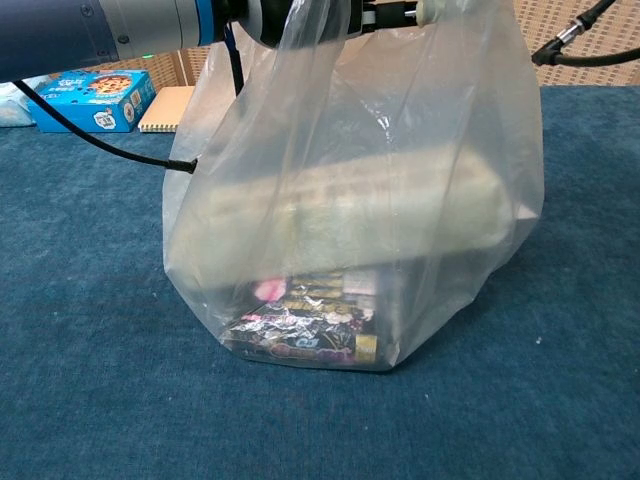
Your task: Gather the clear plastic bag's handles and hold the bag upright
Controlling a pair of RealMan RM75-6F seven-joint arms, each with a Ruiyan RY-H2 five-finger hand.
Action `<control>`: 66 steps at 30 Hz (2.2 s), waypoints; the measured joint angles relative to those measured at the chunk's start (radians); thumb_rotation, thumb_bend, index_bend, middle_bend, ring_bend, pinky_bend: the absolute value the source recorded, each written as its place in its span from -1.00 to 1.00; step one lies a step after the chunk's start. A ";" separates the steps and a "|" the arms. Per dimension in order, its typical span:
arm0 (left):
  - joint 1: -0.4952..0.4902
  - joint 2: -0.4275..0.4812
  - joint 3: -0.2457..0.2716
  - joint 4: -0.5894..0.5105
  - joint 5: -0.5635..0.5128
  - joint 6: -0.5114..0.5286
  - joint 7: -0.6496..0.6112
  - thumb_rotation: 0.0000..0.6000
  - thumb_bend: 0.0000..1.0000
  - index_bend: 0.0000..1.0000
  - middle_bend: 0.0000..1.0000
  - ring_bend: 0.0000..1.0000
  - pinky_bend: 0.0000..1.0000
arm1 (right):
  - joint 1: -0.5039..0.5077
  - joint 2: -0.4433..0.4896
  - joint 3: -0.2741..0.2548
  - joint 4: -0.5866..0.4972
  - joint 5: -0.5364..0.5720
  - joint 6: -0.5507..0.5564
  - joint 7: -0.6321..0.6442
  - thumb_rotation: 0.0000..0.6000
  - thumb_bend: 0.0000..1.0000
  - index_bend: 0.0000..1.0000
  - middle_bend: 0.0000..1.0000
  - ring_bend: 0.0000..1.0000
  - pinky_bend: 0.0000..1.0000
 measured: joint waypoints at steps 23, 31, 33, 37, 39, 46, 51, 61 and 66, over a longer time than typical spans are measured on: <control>-0.023 0.001 0.035 0.023 0.082 0.056 -0.123 -1.00 -0.61 -0.26 -0.20 -0.44 -0.54 | 0.042 -0.006 0.023 0.074 0.069 -0.027 -0.012 0.81 -0.82 -0.41 -0.58 -0.80 -0.84; -0.032 0.012 0.056 0.030 0.104 0.095 -0.193 -1.00 -0.61 -0.16 -0.20 -0.38 -0.37 | 0.051 -0.002 0.026 0.109 0.095 -0.044 -0.017 0.81 -0.82 -0.42 -0.58 -0.80 -0.83; -0.032 0.020 0.063 0.030 0.105 0.101 -0.202 -1.00 -0.61 -0.15 -0.20 -0.34 -0.34 | 0.051 0.001 0.023 0.118 0.104 -0.054 -0.016 0.80 -0.82 -0.43 -0.59 -0.81 -0.84; -0.031 0.029 0.073 0.028 0.100 0.104 -0.210 -1.00 -0.61 -0.13 -0.18 -0.28 -0.28 | 0.044 0.018 0.015 0.124 0.108 -0.079 -0.013 0.82 -0.82 -0.52 -0.62 -0.83 -0.85; -0.027 0.034 0.074 0.023 0.089 0.106 -0.215 -1.00 -0.61 -0.11 -0.15 -0.25 -0.25 | 0.038 0.032 0.012 0.126 0.108 -0.099 -0.006 0.82 -0.82 -0.57 -0.64 -0.83 -0.85; -0.020 0.045 0.065 0.012 0.058 0.110 -0.221 -1.00 -0.61 -0.07 -0.10 -0.20 -0.16 | 0.013 0.066 -0.013 0.126 0.093 -0.151 0.030 0.82 -0.82 -0.71 -0.68 -0.86 -0.86; -0.013 0.048 0.060 0.005 0.045 0.114 -0.227 -1.00 -0.61 -0.05 -0.07 -0.17 -0.12 | -0.004 0.086 -0.030 0.132 0.076 -0.182 0.055 0.81 -0.82 -0.76 -0.70 -0.87 -0.86; 0.018 0.057 0.035 -0.006 -0.007 0.128 -0.242 -1.00 -0.60 -0.02 -0.04 -0.15 -0.09 | -0.078 0.152 -0.075 0.131 -0.038 -0.249 0.170 0.80 -0.82 -0.77 -0.71 -0.88 -0.86; 0.035 0.061 0.012 -0.022 -0.025 0.139 -0.276 -1.00 -0.60 -0.01 -0.04 -0.15 -0.09 | -0.135 0.197 -0.103 0.125 -0.130 -0.261 0.239 0.81 -0.82 -0.77 -0.70 -0.88 -0.86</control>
